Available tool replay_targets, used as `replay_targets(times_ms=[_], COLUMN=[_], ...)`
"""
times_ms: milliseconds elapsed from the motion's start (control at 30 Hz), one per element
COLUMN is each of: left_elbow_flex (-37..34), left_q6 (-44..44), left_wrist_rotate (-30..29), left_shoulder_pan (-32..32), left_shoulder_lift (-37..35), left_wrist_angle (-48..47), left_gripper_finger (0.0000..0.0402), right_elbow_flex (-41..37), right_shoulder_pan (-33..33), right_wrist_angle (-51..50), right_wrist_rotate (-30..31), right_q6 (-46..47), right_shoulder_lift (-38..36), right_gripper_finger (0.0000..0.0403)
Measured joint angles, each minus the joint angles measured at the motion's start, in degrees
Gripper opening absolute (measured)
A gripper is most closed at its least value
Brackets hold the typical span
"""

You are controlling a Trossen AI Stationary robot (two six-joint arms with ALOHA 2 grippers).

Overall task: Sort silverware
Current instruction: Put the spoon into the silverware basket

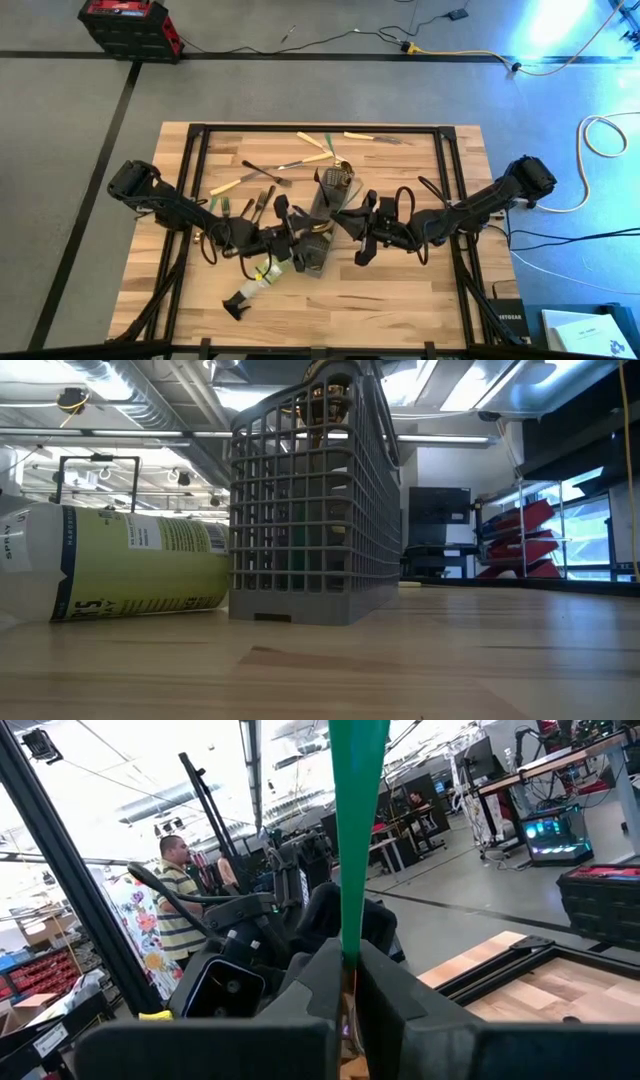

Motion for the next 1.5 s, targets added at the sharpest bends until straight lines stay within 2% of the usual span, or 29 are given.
replay_targets(times_ms=[133,300,533,700,867,1000,1167,1300,1400,1500], left_elbow_flex=[0.00,-0.02,-0.02,0.00,0.50,5.52,14.85,28.89,40.73,50.33], left_q6=[3.88,7.76,16.16,21.58,25.62,23.46,9.31,-3.36,-14.35,-19.08], left_wrist_rotate=[-2.44,-4.34,-11.05,-12.51,-14.42,-19.74,-19.91,-19.37,-11.36,-2.80], left_shoulder_pan=[-1.06,-2.15,-2.65,-3.46,-3.55,-2.61,0.55,4.99,8.90,13.58], left_shoulder_lift=[0.00,0.00,-0.32,-0.72,-3.39,-9.73,-16.69,-19.01,-18.70,-16.86], left_wrist_angle=[0.49,2.81,7.19,10.91,7.92,-5.93,-37.40,-62.97,-82.25,-93.12], left_gripper_finger=[0.0013,0.0002,0.0000,0.0000,0.0000,0.0000,0.0000,0.0000,0.0000,0.0000], right_elbow_flex=[0.00,0.04,0.00,0.00,0.00,0.00,0.00,0.00,0.00,0.00], right_shoulder_pan=[0.00,0.02,0.61,2.10,4.59,7.15,9.84,11.15,11.72,11.72], right_wrist_angle=[-0.02,-0.04,0.00,-0.99,-12.55,-23.70,-32.86,-35.45,-35.67,-35.99], right_wrist_rotate=[-0.80,-1.59,-3.57,-3.43,-3.45,-3.47,-3.47,-3.49,-3.54,-4.04], right_q6=[0.00,-0.67,-1.11,-3.11,-4.02,0.16,4.64,6.53,6.60,6.67], right_shoulder_lift=[0.00,-0.06,-0.11,-0.44,-2.62,-4.29,-5.80,-6.29,-6.29,-6.28], right_gripper_finger=[0.0001,0.0015,0.0096,0.0160,0.0197,0.0201,0.0200,0.0200,0.0200,0.0200])
